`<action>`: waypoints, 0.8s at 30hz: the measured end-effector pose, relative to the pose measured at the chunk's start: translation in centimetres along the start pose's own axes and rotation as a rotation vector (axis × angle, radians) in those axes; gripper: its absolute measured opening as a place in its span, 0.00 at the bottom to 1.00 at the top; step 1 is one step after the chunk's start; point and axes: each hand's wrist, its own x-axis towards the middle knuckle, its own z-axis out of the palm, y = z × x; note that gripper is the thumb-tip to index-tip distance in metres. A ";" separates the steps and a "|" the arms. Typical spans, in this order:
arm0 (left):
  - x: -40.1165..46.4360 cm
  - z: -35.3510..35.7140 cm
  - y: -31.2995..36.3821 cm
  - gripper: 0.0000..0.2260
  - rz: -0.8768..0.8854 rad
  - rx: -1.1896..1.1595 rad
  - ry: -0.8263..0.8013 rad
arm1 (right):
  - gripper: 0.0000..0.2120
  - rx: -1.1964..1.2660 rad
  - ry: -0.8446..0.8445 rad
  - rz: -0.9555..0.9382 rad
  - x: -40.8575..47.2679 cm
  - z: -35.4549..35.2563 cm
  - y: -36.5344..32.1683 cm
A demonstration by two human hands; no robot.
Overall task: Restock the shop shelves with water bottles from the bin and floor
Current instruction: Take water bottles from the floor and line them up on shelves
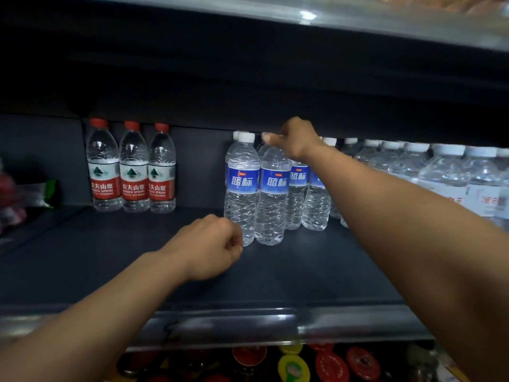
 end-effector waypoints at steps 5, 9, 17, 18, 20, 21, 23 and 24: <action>-0.6 -0.2 0.8 0.03 -0.007 -0.024 0.003 | 0.21 -0.035 0.025 0.012 -1.7 0.1 -0.1; -1.8 -0.8 1.9 0.03 -0.017 -0.020 0.021 | 0.16 -0.043 0.054 0.041 -4.4 -0.7 -0.1; -7.2 -3.0 6.0 0.03 -0.010 -0.030 0.063 | 0.13 -0.063 0.032 -0.027 -15.1 -2.8 -1.9; -8.2 -3.0 6.6 0.03 -0.008 -0.035 0.066 | 0.13 -0.053 0.020 -0.047 -16.9 -3.0 -2.4; -10.3 -2.7 7.8 0.04 -0.007 -0.047 0.061 | 0.11 -0.018 -0.012 -0.096 -20.9 -3.4 -3.3; -11.4 -2.3 8.3 0.05 -0.009 -0.053 0.052 | 0.11 0.007 -0.027 -0.118 -23.0 -3.6 -3.7; -13.7 -1.2 9.1 0.06 -0.001 -0.059 0.022 | 0.10 0.046 -0.061 -0.140 -27.3 -3.8 -4.1; -14.8 -0.4 9.3 0.06 0.011 -0.063 0.005 | 0.10 0.048 -0.077 -0.154 -29.4 -3.8 -4.1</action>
